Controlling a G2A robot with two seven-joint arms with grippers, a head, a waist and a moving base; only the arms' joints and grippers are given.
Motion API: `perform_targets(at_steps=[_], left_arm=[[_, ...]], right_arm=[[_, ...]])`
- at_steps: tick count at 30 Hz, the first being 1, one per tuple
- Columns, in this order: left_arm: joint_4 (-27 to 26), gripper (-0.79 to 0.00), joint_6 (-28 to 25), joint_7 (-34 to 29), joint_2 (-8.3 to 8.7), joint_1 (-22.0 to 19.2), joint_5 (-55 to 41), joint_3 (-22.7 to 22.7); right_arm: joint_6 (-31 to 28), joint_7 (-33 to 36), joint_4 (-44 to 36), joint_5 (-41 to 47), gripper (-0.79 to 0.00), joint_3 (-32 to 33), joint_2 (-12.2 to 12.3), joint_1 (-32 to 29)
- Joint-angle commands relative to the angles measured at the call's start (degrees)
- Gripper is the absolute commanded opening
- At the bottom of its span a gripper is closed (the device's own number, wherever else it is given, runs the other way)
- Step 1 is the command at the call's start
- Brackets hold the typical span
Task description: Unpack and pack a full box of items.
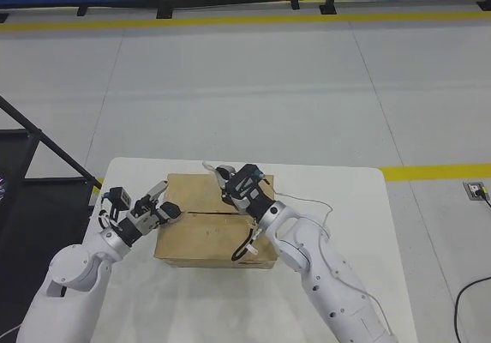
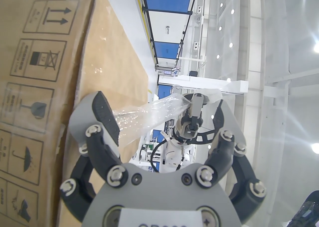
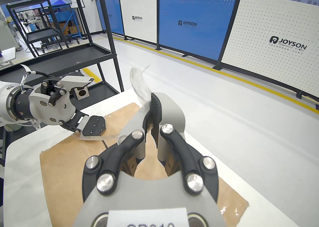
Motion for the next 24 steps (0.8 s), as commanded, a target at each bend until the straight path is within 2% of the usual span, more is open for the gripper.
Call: perform_targets(at_steps=[1, 14, 24], left_arm=[[0.3, 0.000, 0.1, 0.2, -0.10, -0.5, 0.1, 0.7], [1.1, 0.000, 0.2, 0.3, -0.33, -1.6, 0.5, 2.8], [0.1, 0.000, 0.7, 0.4, -0.50, -2.1, 1.5, 4.5]], right_arm=[[0.2, 0.0, 0.2, 0.0, -0.785, -0.2, 0.0, 0.0], [1.0, -0.8, -2.2, -1.5, -0.785, 0.5, 0.7, -3.7], [5.3, -0.1, -6.0, -3.4, -0.785, 0.5, 1.1, -8.1]])
